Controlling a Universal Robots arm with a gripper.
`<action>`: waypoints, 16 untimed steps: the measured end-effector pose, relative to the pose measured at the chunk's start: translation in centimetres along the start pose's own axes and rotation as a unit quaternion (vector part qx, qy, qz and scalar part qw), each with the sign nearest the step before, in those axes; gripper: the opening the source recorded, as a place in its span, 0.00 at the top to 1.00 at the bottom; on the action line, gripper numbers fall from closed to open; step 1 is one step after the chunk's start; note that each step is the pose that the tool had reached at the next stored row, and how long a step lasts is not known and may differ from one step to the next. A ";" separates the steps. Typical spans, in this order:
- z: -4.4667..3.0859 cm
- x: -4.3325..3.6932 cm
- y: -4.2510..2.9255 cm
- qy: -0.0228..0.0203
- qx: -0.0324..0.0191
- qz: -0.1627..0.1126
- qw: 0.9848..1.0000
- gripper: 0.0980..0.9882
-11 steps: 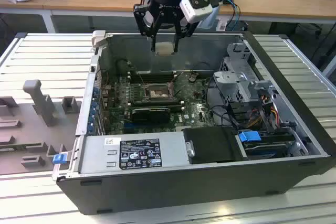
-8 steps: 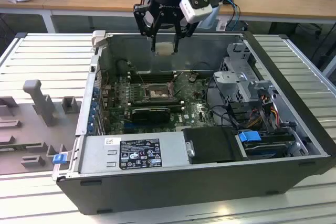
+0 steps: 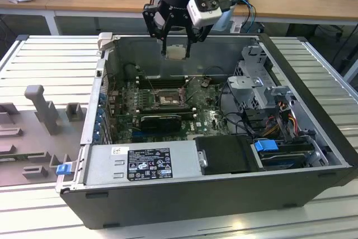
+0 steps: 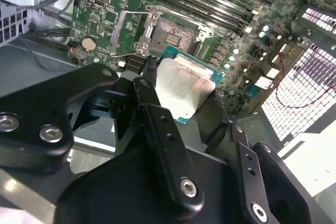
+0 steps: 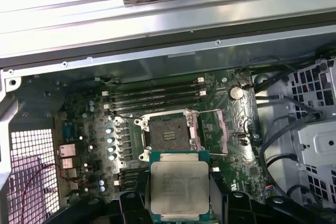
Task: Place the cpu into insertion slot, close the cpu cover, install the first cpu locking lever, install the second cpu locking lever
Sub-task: 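Place the cpu into insertion slot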
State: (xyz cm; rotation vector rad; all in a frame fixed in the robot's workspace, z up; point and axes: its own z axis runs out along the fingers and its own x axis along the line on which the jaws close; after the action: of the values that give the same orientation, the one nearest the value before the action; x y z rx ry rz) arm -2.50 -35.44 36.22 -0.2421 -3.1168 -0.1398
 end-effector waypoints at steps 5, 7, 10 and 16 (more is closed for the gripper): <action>0.15 0.00 -0.01 -0.002 0.000 0.027 1.000 0.50; 0.37 -0.01 -0.04 -0.003 0.001 0.027 1.000 0.50; 0.56 -0.01 -0.06 -0.003 0.003 0.027 1.000 0.50; 0.67 -0.01 -0.07 -0.005 0.004 0.044 0.999 0.50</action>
State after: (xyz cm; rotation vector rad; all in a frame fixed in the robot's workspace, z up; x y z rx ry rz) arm -2.50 -35.44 35.55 -0.3799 -3.1084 -0.1256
